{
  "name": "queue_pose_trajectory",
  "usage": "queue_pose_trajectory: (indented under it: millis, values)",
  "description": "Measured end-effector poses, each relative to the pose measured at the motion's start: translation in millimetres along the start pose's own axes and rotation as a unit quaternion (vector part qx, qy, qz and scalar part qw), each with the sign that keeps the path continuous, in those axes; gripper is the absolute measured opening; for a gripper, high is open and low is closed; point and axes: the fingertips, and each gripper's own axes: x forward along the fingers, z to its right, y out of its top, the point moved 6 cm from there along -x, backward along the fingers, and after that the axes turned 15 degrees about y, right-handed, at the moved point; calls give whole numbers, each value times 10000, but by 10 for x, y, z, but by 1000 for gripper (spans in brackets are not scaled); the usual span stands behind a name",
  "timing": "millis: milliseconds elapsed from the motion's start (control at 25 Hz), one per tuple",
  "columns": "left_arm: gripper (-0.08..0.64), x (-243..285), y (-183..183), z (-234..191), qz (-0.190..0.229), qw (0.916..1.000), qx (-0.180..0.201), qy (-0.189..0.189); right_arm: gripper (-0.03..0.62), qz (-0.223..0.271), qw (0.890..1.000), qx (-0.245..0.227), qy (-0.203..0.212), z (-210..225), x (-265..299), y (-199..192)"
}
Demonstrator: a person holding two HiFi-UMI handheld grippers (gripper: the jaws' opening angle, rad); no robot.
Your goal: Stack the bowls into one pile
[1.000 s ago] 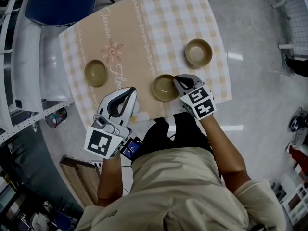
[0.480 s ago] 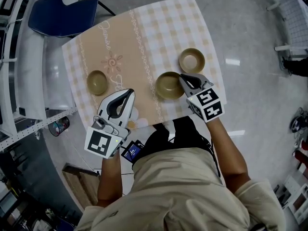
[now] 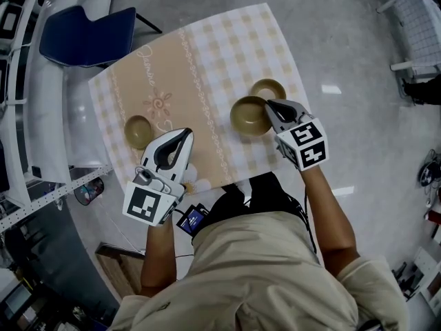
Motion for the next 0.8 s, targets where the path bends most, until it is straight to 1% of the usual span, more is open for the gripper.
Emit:
queue_pose_trajectory:
  millis: [480,800]
  values:
    - [8,378,-57,-6,-151,9998,-42,-88,9,-32,9992,261,-286,485,-26,-85]
    - [8,632,-157,79,-265,9995,-84,-137,9,-110,9985,392,-379,735,-31,-262]
